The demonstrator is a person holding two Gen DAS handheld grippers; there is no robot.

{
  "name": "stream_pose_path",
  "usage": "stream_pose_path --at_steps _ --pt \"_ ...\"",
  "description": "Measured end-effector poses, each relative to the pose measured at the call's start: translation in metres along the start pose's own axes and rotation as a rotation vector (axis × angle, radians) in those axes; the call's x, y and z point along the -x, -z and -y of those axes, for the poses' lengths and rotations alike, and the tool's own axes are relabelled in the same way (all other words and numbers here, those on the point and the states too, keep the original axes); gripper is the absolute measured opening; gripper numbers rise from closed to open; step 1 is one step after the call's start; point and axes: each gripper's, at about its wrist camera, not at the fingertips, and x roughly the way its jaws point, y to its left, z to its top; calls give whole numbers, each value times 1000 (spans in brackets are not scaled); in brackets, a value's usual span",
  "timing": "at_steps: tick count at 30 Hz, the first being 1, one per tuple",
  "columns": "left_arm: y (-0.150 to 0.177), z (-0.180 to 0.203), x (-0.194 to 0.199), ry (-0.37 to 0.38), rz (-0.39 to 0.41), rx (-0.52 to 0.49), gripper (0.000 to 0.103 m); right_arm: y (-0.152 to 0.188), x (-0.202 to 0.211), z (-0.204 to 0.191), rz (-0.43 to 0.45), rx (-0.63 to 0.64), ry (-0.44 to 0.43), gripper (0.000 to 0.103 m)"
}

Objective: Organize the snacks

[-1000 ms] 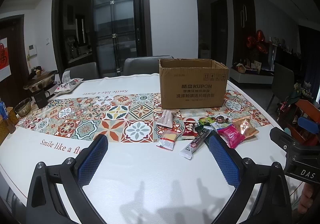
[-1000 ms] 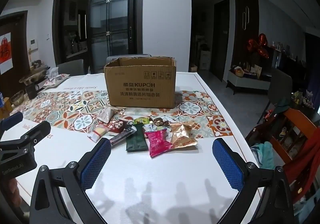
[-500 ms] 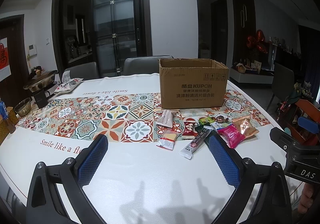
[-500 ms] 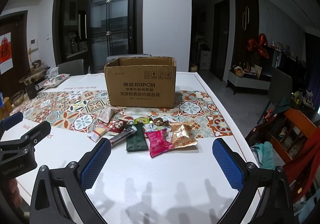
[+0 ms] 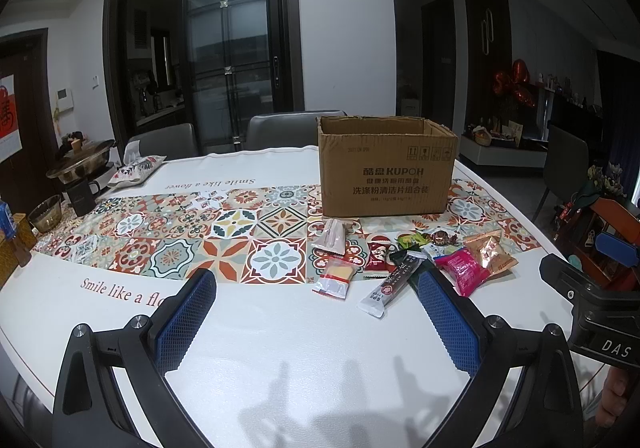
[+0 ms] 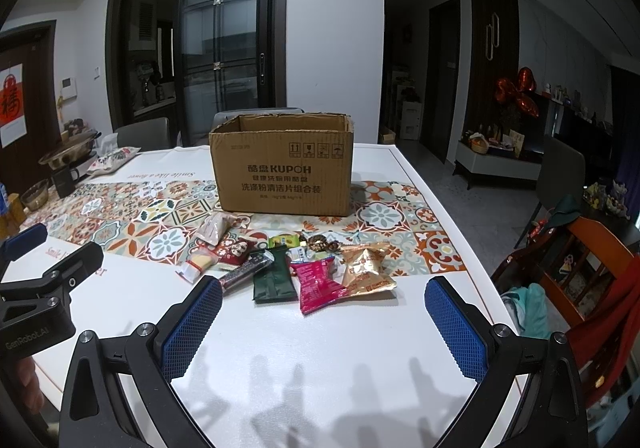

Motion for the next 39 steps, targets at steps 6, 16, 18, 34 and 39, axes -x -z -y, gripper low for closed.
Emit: stream_pose_path --at_steps 6,16,18,34,39 --pt "0 0 0 0 -1 0 103 -1 1 -2 0 0 0 102" --pt "0 0 0 0 -1 0 103 -1 1 -2 -1 1 0 102" --pt "0 0 0 0 0 0 103 -1 1 -2 -1 1 0 102" --pt "1 2 -3 11 -15 -10 103 1 -2 -7 -13 4 -15 102" --pt "2 8 -12 29 -34 -27 103 3 -8 -7 -18 14 -17 102"
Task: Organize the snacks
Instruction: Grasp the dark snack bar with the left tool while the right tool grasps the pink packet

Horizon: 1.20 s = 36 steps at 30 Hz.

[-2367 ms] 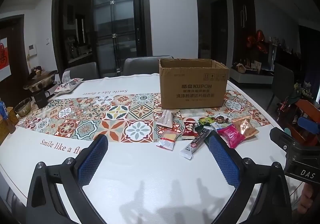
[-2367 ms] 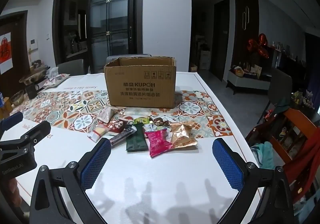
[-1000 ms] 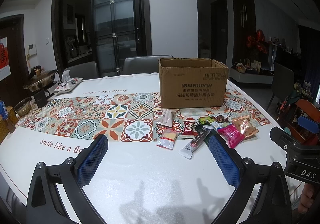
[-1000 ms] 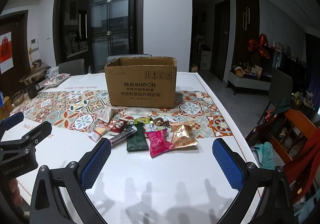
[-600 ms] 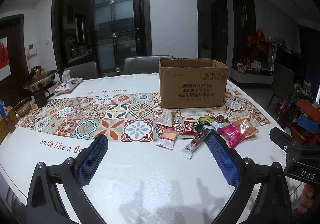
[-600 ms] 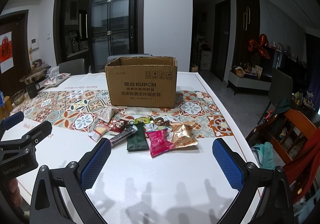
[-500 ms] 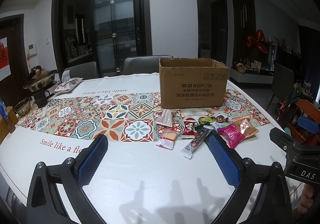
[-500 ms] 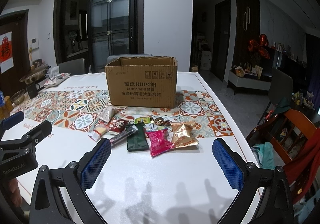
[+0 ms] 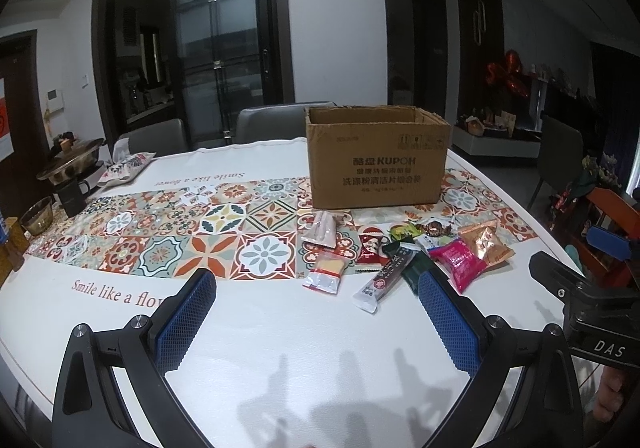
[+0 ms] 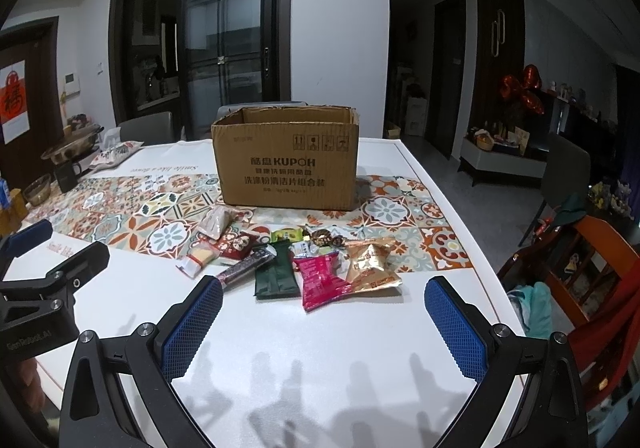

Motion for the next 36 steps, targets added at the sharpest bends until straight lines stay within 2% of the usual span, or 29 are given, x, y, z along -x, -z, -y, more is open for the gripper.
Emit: stream_pose_path --at_steps 4,10,18,20,28,36 --pt "-2 5 -12 16 -16 -19 102 0 -9 2 -5 24 0 100" --pt "-4 16 -40 37 -57 -92 83 -1 -29 2 -25 70 -16 95" --pt "-9 33 -87 131 -144 -141 69 -4 -76 4 -114 92 -83 77" --pt "-10 36 -100 163 -175 -142 63 -5 -89 4 -142 96 -104 74" --pt "-11 46 -151 286 -316 -108 51 -11 -133 7 -242 75 -157 65" --pt "-5 53 -180 340 -409 -97 42 -7 -163 7 -323 99 -153 59"
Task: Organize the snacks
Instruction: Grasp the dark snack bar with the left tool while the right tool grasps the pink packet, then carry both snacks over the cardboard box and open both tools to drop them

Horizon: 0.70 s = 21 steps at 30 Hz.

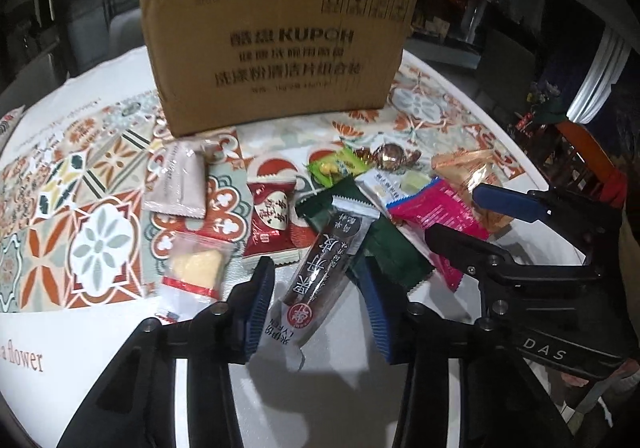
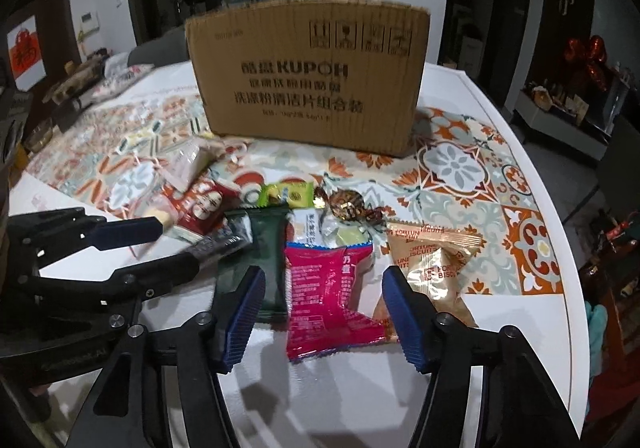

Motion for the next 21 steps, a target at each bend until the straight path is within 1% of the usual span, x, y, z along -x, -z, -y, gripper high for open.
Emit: stream_pose_path --at_steps 2,4,5,7,9,10,11,16,21 --pt "-1 0 -7 8 -18 2 40 0 -5 2 -23 -3 -5 59" --pt "-2 0 -11 16 -30 1 37 -1 -10 3 -43 -12 -15 56" --pt "-2 0 -13 13 -33 2 37 -1 -12 4 -51 -16 -17 54" --pt "-3 0 -16 11 -36 1 36 -1 -15 4 -54 -14 -11 52" --pt "-3 0 -17 13 -37 2 35 -1 -17 5 -59 -14 -12 46" --pt "-3 -1 -18 16 -37 1 32 -1 -18 5 -66 -17 -14 44" --pt "-4 0 -19 19 -39 2 28 -1 -19 6 -67 -21 -16 39" --pt "-5 -1 -18 40 -43 18 20 -1 -17 8 -62 -46 -21 37" --pt "-6 1 -4 48 -10 22 19 -3 -3 6 -20 -48 -16 36"
